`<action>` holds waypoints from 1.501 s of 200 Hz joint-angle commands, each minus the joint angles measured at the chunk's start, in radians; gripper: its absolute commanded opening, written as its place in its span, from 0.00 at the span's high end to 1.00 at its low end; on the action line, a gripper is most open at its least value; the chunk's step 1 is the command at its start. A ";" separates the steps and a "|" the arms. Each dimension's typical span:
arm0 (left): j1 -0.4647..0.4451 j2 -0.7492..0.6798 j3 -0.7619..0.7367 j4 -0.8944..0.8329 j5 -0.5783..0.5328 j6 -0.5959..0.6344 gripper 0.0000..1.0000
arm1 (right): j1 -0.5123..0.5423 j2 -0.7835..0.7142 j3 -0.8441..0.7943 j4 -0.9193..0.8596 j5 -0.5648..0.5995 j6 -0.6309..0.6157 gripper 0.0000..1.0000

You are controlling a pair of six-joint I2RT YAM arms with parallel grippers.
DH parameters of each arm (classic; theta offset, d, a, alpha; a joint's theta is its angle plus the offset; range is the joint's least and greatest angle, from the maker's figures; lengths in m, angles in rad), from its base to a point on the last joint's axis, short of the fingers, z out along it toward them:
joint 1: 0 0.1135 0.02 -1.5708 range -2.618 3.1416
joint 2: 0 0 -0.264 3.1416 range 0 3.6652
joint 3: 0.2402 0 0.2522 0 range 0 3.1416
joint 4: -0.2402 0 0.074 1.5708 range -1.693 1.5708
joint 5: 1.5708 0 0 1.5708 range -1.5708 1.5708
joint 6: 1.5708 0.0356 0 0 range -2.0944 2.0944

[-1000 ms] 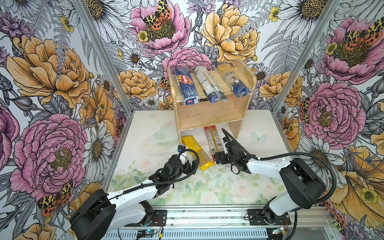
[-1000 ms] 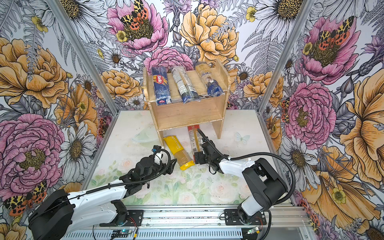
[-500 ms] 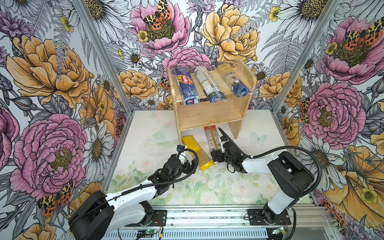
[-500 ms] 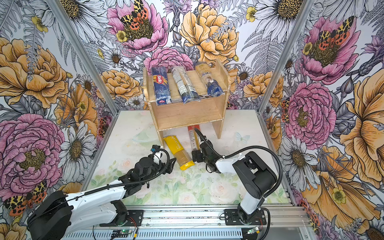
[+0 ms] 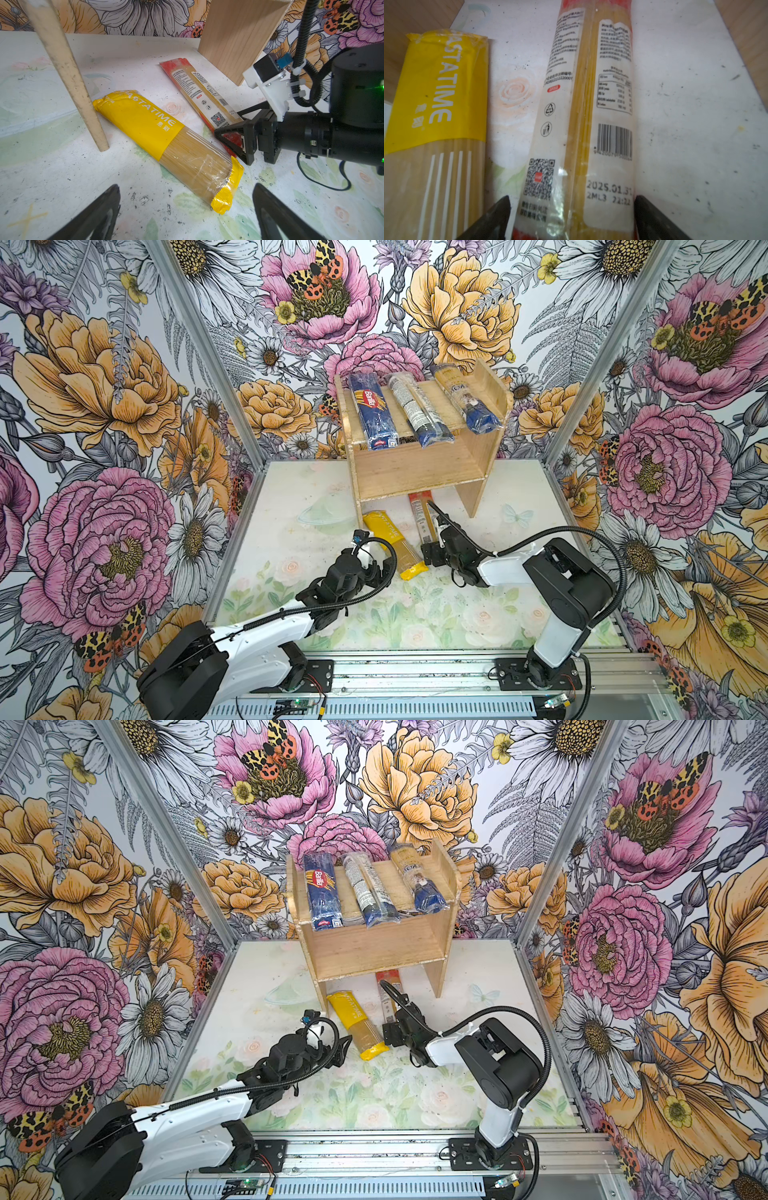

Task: Place and organize the pasta boxes and bags onto the shelf
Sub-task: 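Lower the right gripper onto the red-and-white bag's end and close it, then lift the red-and-white bag by its end with the right gripper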

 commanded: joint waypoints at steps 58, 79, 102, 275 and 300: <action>-0.007 -0.029 -0.031 0.009 -0.023 0.012 0.01 | 0.042 0.053 -0.006 0.004 0.041 -0.024 0.11; -0.006 -0.032 -0.033 0.009 -0.022 0.012 0.01 | 0.047 0.059 -0.013 0.003 0.044 -0.021 0.15; -0.007 -0.033 -0.035 0.009 -0.023 0.009 0.01 | 0.048 0.064 -0.019 0.003 0.045 -0.022 0.21; -0.007 -0.058 -0.043 0.001 -0.022 0.003 0.01 | 0.048 0.019 -0.058 0.003 0.019 -0.016 0.63; -0.007 -0.060 -0.043 0.000 -0.019 0.003 0.01 | 0.048 0.002 -0.065 0.004 0.024 -0.018 0.67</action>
